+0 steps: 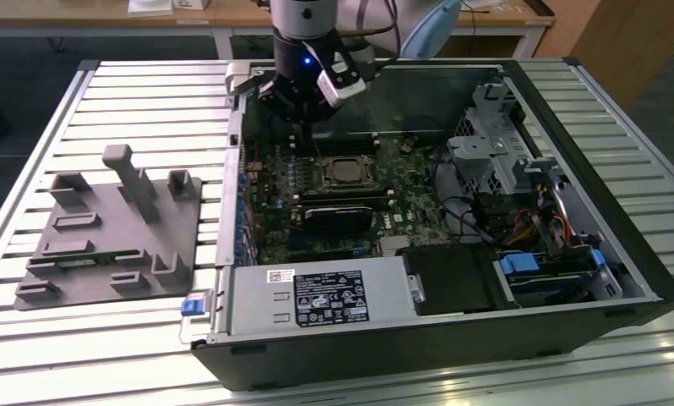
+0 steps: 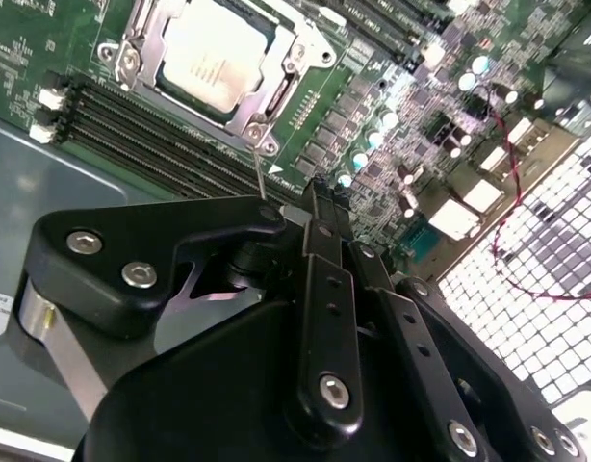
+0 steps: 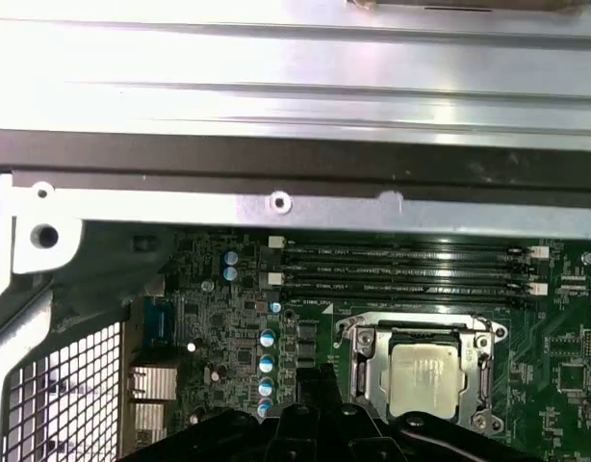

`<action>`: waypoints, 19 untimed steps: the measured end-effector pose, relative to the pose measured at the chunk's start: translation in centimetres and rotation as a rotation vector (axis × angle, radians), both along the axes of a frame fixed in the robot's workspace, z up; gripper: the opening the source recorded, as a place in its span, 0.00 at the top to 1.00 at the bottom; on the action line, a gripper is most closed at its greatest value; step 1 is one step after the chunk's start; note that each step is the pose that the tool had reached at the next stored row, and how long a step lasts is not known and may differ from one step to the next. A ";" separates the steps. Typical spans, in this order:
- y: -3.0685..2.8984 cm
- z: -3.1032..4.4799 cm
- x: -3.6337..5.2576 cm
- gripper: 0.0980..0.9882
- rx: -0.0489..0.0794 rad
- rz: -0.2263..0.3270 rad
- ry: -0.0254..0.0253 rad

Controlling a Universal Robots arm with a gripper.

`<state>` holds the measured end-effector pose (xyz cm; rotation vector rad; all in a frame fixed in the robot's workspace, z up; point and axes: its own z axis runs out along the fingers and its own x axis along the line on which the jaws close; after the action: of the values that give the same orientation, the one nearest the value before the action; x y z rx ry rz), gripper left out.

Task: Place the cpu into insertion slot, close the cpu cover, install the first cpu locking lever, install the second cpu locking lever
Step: 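Install the first cpu locking lever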

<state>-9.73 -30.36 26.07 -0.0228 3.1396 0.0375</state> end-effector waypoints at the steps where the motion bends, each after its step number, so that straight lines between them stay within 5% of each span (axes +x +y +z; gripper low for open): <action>1: 0.12 -0.03 -0.02 0.99 0.000 0.000 0.0001; 11: 1.09 -0.42 -0.15 0.99 0.000 0.002 -0.0001; 19: 1.14 -0.43 0.23 0.99 0.000 0.003 0.0001</action>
<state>-9.50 -29.21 25.65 -0.0272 3.1397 0.0375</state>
